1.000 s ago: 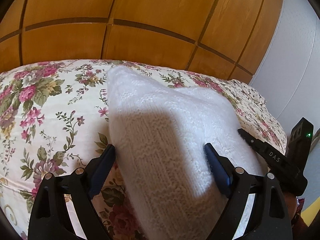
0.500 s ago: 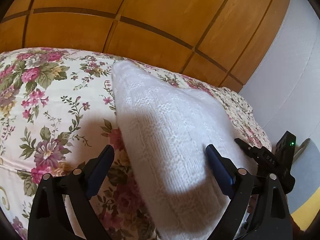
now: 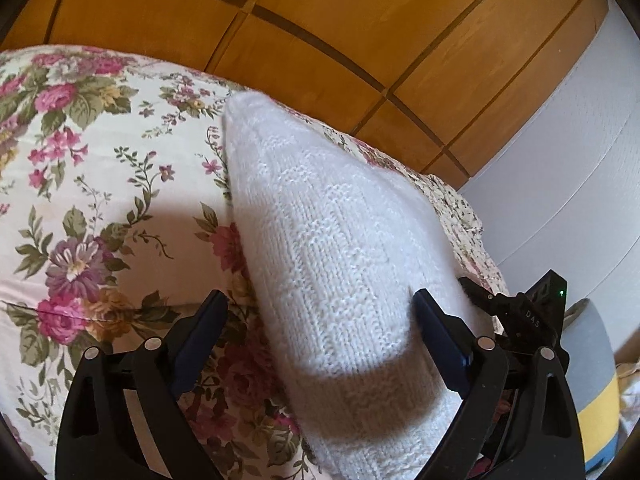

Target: Fold small clothes

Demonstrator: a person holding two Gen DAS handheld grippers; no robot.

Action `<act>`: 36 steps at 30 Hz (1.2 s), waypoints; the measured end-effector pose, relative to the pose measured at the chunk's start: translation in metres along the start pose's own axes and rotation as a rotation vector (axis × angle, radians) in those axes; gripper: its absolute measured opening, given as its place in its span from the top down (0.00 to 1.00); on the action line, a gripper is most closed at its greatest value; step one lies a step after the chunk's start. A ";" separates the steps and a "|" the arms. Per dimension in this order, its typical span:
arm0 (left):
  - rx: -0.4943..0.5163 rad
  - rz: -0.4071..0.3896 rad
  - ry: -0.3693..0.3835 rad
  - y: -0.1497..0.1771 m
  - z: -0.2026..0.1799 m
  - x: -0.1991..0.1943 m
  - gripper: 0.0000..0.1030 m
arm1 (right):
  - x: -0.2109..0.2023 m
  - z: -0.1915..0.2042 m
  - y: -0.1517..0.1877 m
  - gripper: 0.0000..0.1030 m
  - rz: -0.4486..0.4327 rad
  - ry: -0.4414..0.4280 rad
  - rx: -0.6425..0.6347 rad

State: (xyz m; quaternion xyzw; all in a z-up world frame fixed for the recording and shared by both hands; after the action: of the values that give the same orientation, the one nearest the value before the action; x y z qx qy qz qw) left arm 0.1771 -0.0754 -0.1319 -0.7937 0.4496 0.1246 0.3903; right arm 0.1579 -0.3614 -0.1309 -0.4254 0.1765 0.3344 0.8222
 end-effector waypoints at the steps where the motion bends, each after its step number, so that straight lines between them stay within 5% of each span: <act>1: -0.009 0.005 0.008 0.000 0.001 0.000 0.10 | 0.000 0.000 0.000 0.23 0.004 -0.005 0.003; 19: -0.038 0.084 0.105 0.004 0.011 -0.006 0.10 | 0.002 0.000 0.000 0.22 0.106 -0.135 0.072; 27: -0.001 0.188 0.142 0.007 -0.009 0.017 0.10 | 0.025 0.007 -0.012 0.24 0.161 -0.146 0.072; 33: 0.101 0.204 0.068 0.015 -0.022 0.032 0.12 | 0.031 0.006 -0.010 0.45 0.149 -0.158 0.066; 36: 0.147 0.197 0.046 0.015 -0.027 0.031 0.26 | 0.030 0.008 -0.008 0.53 0.130 -0.176 0.067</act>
State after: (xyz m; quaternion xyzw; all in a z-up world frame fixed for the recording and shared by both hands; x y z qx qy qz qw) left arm 0.1787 -0.1183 -0.1389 -0.7177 0.5419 0.1109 0.4229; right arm 0.1845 -0.3467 -0.1389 -0.3545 0.1420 0.4172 0.8247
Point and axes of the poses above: each gripper's, at about its wrist camera, not at the fingertips, and x roughly the way its jaws point, z to its left, y to its underside, the point moved 3 cm from there along x, roughly the way its jaws point, and after that the axes turned 8 degrees about -x, right-handed, at the moved point
